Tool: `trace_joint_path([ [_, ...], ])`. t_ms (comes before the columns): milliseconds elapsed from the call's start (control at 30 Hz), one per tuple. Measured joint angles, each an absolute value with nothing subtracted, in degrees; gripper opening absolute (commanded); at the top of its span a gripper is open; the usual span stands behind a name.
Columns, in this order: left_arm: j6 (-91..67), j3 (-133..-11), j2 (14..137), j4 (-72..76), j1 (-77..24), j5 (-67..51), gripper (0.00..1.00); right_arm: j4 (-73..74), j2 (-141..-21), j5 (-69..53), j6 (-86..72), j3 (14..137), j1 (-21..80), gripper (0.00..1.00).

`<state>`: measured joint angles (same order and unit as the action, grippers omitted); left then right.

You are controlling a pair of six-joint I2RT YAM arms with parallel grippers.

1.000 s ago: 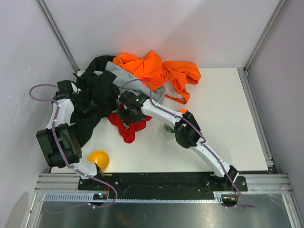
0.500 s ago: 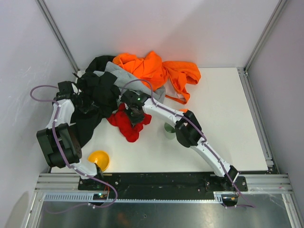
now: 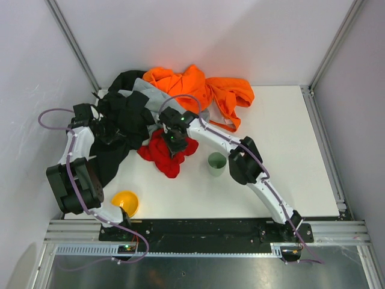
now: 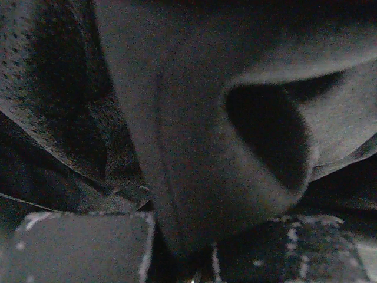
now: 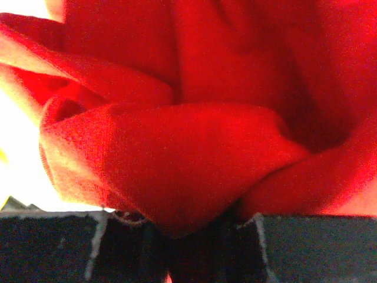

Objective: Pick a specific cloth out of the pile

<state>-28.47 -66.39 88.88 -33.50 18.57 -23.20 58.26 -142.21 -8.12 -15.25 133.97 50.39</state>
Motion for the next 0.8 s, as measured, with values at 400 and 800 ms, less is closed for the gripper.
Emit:
trace_joint_path([
  [400, -28.42, -65.34, 87.64, -33.50, 18.57, -24.49, 0.01, 52.14, -126.78, -20.47, -24.05, 133.99, 42.70, 0.00],
  [800, -27.99, -65.34, 87.48, -33.47, 18.55, -25.39, 0.01, 40.01, -111.04, -27.51, -32.18, 130.85, 33.04, 0.00],
])
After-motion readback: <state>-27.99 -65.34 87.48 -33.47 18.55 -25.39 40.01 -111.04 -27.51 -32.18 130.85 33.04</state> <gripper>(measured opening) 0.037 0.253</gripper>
